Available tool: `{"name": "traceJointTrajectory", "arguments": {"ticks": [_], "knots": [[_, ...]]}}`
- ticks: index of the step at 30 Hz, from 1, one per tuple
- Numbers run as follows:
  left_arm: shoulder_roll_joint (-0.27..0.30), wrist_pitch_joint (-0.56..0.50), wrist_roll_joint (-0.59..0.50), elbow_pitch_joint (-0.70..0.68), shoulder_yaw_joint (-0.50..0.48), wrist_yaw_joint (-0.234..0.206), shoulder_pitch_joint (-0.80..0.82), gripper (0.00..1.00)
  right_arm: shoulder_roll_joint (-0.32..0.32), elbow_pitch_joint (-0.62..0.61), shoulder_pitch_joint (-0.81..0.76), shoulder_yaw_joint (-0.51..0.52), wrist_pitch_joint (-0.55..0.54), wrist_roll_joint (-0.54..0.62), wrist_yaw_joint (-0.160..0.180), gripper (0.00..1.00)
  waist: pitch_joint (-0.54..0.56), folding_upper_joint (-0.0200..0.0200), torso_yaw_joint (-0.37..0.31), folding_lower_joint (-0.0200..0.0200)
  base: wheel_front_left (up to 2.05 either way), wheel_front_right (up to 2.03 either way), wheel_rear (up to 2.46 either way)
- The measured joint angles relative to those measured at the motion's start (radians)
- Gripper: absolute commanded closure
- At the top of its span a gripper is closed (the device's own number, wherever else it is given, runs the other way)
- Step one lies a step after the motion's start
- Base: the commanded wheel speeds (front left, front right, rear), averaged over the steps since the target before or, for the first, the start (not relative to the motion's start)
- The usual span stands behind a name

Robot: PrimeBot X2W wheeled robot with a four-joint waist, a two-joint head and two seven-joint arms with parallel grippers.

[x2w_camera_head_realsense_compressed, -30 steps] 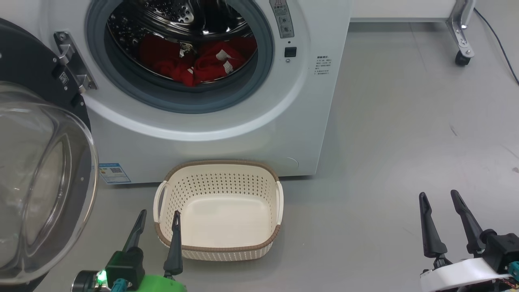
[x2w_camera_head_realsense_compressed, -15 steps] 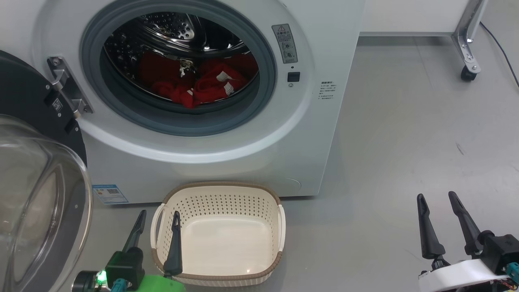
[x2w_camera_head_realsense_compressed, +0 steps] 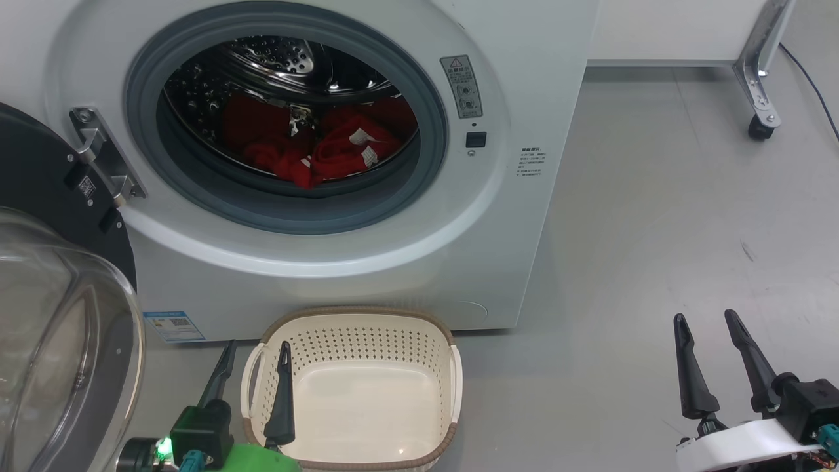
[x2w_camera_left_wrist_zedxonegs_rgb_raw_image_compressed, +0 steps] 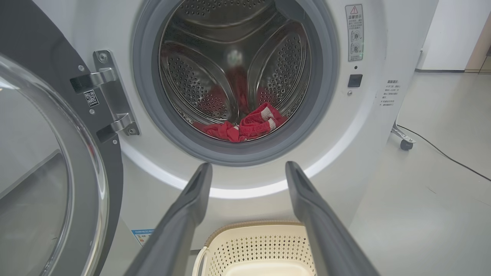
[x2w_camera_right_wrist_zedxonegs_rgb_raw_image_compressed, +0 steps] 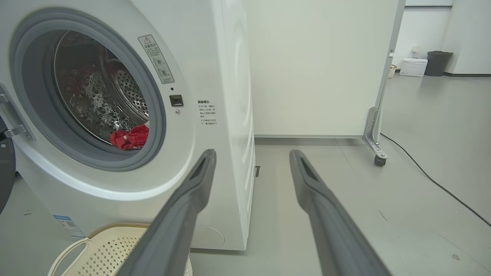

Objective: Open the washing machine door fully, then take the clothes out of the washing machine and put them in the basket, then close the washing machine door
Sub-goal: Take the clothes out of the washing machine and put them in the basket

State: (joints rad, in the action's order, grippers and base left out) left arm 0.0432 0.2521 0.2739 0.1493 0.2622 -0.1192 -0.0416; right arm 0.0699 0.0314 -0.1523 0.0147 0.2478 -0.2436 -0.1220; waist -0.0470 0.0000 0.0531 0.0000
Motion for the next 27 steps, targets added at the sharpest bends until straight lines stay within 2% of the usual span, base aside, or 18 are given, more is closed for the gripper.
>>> {"name": "traceJointTrajectory", "arguments": {"ticks": [14, 27], "knots": [[0.001, 0.000, 0.013, 0.007, 0.012, 0.000, 0.005, 0.00, 0.000, 0.000, 0.000, -0.025, 0.000, 0.000, 0.000, 0.00, -0.010, 0.0000, -0.004, 0.0000, 0.01, -0.01, 0.00], [0.000, -0.041, 0.083, 0.090, 0.059, 0.000, 0.142, 0.00, 0.028, -0.010, 0.027, -0.061, 0.000, -0.001, 0.000, 0.00, -0.061, 0.0000, -0.078, 0.0000, 0.00, 0.00, 0.00]]}}
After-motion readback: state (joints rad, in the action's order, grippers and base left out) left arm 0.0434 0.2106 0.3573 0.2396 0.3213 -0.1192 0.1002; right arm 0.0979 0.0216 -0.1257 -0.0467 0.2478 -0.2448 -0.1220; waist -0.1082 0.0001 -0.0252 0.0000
